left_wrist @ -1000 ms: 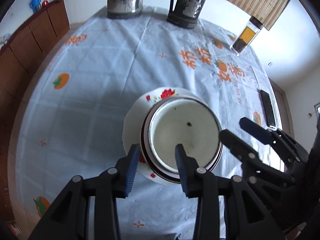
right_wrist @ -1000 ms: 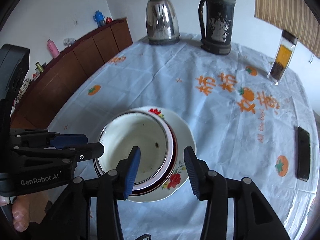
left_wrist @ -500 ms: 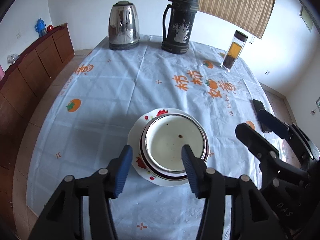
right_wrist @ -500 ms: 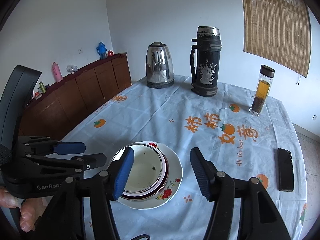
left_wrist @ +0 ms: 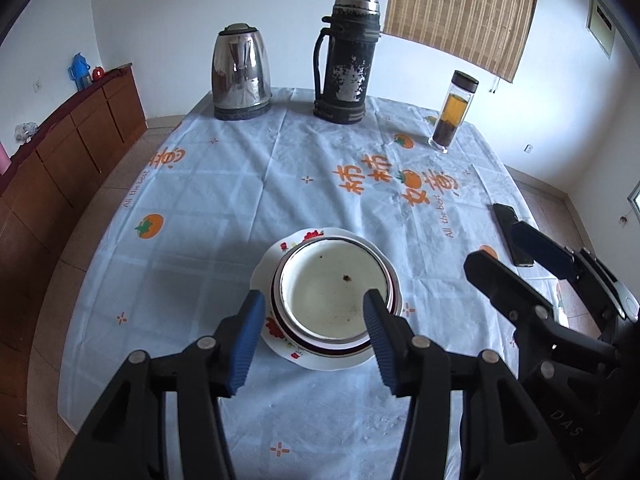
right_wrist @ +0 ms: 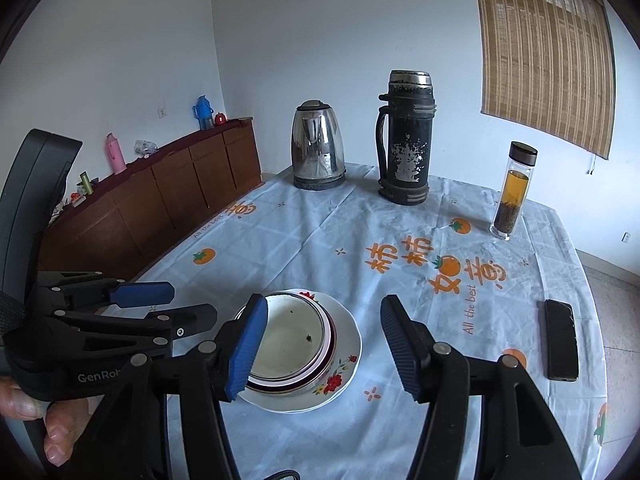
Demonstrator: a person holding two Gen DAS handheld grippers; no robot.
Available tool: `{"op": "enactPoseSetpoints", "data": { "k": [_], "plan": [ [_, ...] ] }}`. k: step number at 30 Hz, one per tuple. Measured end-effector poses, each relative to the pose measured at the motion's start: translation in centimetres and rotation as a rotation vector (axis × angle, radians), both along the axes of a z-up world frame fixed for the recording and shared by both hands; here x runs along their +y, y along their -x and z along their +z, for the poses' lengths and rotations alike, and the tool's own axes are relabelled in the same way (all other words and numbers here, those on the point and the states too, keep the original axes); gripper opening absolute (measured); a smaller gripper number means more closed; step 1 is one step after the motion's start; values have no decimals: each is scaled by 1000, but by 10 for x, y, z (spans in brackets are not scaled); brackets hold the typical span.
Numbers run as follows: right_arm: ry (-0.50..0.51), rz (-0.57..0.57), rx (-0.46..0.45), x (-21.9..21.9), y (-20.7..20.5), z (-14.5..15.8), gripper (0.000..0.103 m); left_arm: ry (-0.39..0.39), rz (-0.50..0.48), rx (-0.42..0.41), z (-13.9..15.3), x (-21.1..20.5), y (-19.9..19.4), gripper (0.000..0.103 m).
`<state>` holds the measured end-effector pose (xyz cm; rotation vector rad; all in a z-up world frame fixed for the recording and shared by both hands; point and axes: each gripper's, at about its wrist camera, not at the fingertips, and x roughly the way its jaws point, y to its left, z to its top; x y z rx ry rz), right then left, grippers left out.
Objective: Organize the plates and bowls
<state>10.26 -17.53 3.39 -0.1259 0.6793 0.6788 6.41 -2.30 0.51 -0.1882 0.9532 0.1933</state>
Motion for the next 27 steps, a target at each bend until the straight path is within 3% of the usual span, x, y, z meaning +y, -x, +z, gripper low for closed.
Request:
{"op": "enactPoseSetpoints", "data": {
  "k": [27],
  "plan": [
    [-8,-11,-28,-10,11,9,61,-5,-13,-2,7,-10,10,51]
  ]
}}
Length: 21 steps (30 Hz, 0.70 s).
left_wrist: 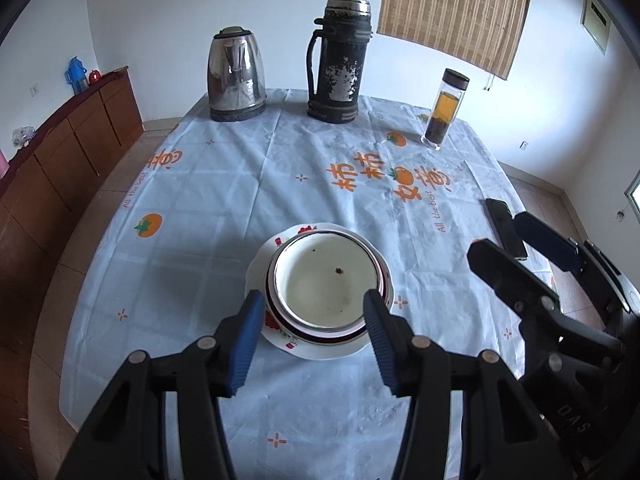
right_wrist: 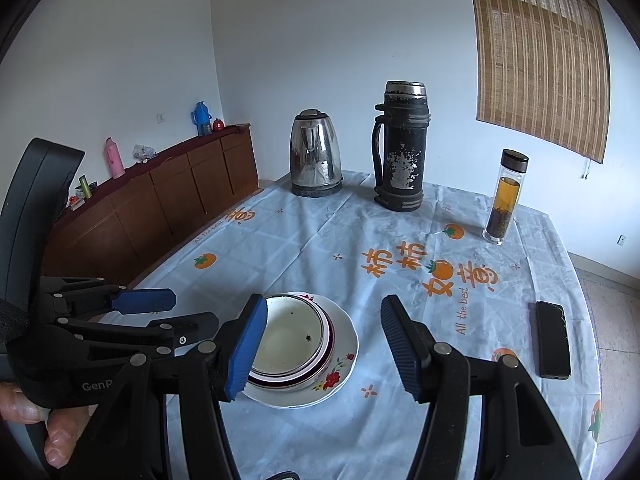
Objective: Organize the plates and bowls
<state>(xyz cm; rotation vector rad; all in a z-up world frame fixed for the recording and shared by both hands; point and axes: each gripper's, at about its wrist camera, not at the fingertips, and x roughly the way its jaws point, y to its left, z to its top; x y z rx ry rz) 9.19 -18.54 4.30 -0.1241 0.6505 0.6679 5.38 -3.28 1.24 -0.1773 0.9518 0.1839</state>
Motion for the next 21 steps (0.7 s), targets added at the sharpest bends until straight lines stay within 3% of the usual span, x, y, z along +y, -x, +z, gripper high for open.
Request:
{"op": "enactPoseSetpoints", "data": {
  "k": [12,18,21],
  "plan": [
    [-3,-7,-10,-1,-2,3,61,-17,-6,-16,6,1,-7,52],
    [-9,-6,-21,-2,-6,5,61,-57,5,-14,3,-1,-11,68],
    [-8,-4,-11,-2,-8,4,61,-71,9,-15,2,-1,-13,70]
  ]
}}
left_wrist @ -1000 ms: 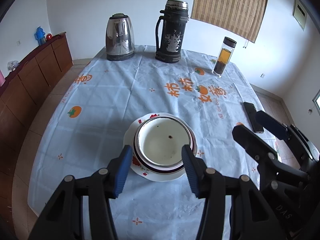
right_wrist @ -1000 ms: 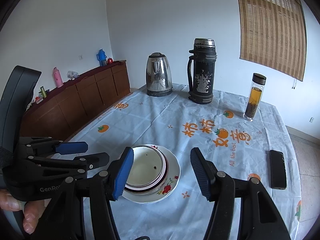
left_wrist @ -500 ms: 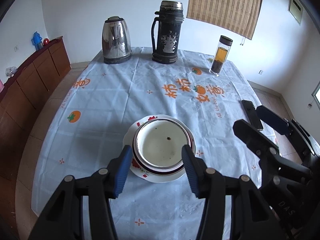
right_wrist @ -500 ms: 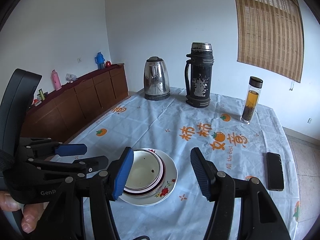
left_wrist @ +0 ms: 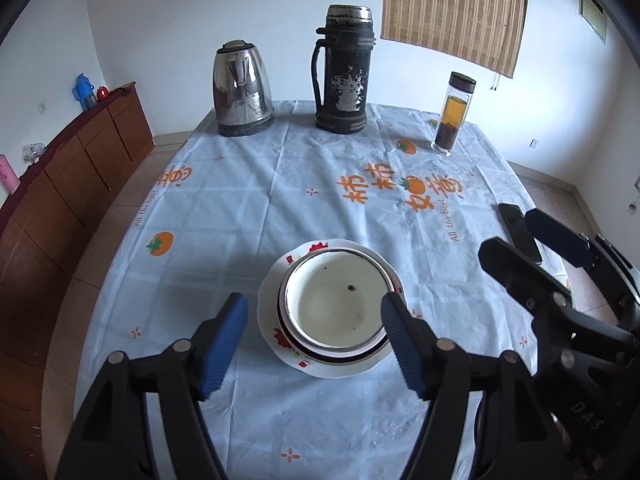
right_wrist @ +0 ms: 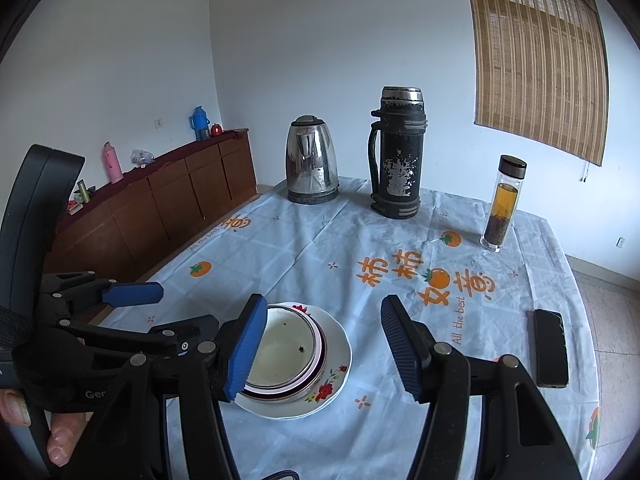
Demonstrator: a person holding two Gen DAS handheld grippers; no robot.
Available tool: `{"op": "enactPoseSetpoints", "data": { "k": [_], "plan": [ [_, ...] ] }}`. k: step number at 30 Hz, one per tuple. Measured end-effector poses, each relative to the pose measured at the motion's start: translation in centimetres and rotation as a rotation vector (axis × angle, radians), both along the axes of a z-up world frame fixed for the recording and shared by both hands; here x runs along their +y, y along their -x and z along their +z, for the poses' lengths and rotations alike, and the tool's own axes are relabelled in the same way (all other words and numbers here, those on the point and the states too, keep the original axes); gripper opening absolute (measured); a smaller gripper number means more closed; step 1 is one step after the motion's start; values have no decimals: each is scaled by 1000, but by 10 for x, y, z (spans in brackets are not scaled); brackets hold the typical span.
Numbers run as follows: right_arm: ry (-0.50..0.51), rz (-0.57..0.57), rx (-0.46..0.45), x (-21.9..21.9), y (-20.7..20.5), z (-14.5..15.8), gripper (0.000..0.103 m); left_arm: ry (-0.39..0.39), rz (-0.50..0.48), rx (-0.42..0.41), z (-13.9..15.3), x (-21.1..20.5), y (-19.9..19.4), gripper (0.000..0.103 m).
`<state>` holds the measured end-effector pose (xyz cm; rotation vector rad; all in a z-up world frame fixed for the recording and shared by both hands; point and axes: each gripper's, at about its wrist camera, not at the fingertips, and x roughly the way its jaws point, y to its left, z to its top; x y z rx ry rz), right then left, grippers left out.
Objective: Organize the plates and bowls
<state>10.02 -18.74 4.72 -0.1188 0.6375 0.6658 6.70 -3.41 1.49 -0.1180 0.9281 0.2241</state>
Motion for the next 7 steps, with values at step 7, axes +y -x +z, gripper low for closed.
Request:
{"op": "enactPoseSetpoints", "data": {
  "k": [7],
  "plan": [
    [0,-3,3,-1,-4,-3,61,9,-5,9,-2,-2,-2,70]
  ]
}}
